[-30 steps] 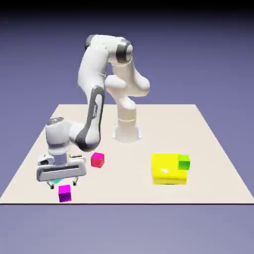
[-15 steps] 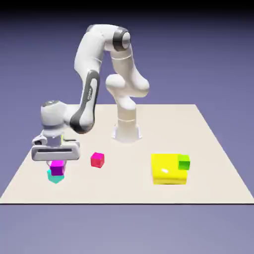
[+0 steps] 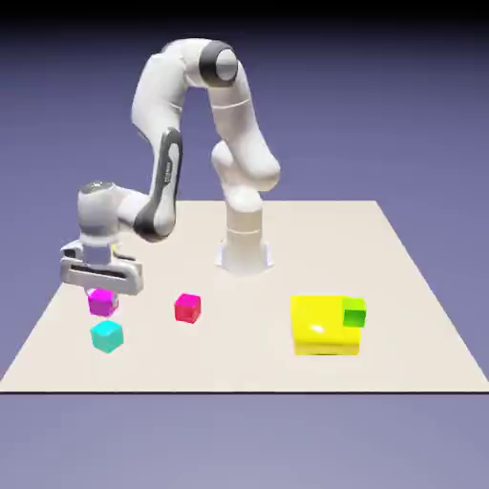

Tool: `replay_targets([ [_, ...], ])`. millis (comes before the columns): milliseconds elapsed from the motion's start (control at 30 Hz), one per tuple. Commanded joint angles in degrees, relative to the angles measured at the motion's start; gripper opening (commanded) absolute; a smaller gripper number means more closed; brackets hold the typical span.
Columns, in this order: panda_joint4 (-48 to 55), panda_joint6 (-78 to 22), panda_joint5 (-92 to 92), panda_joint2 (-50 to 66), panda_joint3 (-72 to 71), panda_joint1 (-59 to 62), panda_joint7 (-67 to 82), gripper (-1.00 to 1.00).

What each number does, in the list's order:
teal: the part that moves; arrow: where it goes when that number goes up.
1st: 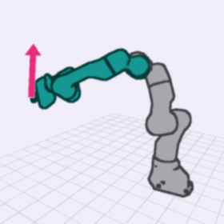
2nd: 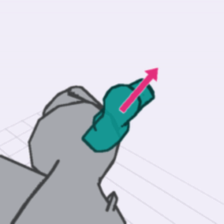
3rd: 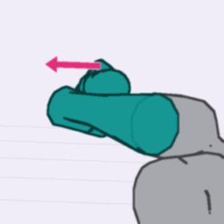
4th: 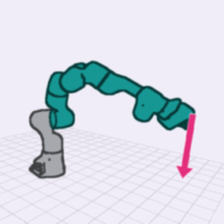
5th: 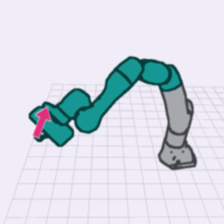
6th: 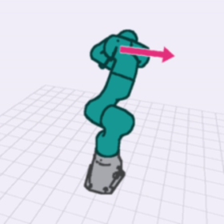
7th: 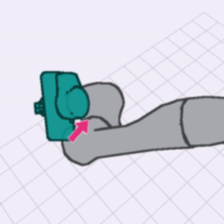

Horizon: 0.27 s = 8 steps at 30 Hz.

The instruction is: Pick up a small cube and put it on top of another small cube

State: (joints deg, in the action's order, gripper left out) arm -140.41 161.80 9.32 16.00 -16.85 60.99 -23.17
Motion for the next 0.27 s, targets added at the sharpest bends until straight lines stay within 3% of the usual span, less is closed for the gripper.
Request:
replay_targets([
  [0, 0.21, 0.36, 2.35, 0.89, -1.75, 2.07, -1.71, -1.0],
  [233, 1.66, 2.69, 18.94, 7.14, -14.02, 16.6, -13.78, -1.0],
])
